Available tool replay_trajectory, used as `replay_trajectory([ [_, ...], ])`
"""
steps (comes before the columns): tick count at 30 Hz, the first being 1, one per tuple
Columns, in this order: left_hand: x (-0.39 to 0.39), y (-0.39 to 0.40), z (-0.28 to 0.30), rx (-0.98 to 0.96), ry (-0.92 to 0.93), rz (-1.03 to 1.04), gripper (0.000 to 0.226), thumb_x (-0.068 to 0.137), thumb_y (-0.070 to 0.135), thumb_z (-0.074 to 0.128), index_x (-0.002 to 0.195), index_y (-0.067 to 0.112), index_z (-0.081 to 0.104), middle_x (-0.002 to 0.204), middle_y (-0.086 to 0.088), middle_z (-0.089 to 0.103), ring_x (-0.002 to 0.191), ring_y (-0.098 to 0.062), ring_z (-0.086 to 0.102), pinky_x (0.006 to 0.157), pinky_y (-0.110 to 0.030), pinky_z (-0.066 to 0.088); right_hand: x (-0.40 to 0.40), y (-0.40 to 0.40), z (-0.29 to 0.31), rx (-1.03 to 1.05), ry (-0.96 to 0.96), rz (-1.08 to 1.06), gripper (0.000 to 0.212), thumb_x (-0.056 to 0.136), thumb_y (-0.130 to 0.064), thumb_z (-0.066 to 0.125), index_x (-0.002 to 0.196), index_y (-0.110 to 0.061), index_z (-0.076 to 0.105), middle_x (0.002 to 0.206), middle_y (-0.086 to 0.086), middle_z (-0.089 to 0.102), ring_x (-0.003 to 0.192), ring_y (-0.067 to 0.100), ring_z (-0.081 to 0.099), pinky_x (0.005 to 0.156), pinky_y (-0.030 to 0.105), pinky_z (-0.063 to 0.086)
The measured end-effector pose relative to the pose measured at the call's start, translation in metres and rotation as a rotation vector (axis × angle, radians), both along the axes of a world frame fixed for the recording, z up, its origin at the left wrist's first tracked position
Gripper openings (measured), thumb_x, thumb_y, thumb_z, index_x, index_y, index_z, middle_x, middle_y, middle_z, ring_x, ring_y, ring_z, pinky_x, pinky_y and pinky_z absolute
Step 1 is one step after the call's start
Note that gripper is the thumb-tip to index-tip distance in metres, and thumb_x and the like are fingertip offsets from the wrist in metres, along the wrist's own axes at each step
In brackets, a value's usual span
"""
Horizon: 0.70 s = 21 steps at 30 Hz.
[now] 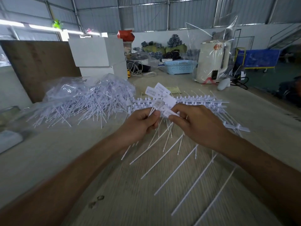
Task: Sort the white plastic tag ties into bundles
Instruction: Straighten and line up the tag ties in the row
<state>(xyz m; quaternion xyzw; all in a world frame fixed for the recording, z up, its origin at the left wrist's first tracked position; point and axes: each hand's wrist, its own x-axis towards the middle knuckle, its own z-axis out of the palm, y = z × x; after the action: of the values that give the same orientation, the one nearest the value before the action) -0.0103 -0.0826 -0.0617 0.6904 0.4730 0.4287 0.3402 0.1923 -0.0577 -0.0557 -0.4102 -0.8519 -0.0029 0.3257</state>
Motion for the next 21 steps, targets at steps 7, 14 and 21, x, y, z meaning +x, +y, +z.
replay_trajectory([
  [7,-0.005,0.004,-0.003,0.044,0.063,-0.001,0.036,0.105,0.031,0.047,0.079,0.007,0.051,0.048,0.010,0.037,0.040,-0.005,0.030,0.040,-0.015,0.028,0.014,0.009,0.005,-0.332,0.176,0.210,0.019,0.101,-0.016,0.056,0.110,-0.017,0.072,0.084,0.010,0.070,0.075,0.025,0.069,0.068,0.026,0.055],
  [14,-0.025,0.010,0.006,0.190,0.062,0.221,0.037,0.107,0.033,0.042,0.074,0.016,0.048,0.047,0.012,0.038,0.038,0.000,0.031,0.040,-0.013,0.025,0.022,0.007,0.004,-0.536,0.048,0.257,0.021,0.102,-0.010,0.052,0.112,-0.010,0.071,0.084,-0.008,0.066,0.062,0.000,0.062,0.056,0.018,0.051],
  [21,-0.003,0.004,-0.006,0.161,0.014,0.091,0.033,0.100,0.038,0.055,0.071,0.025,0.062,0.046,0.016,0.046,0.040,0.003,0.040,0.041,-0.009,0.030,0.009,-0.002,0.002,-0.611,0.351,0.312,0.025,0.098,-0.008,0.060,0.119,-0.020,0.065,0.071,-0.009,0.064,0.058,0.006,0.062,0.053,0.021,0.048],
])
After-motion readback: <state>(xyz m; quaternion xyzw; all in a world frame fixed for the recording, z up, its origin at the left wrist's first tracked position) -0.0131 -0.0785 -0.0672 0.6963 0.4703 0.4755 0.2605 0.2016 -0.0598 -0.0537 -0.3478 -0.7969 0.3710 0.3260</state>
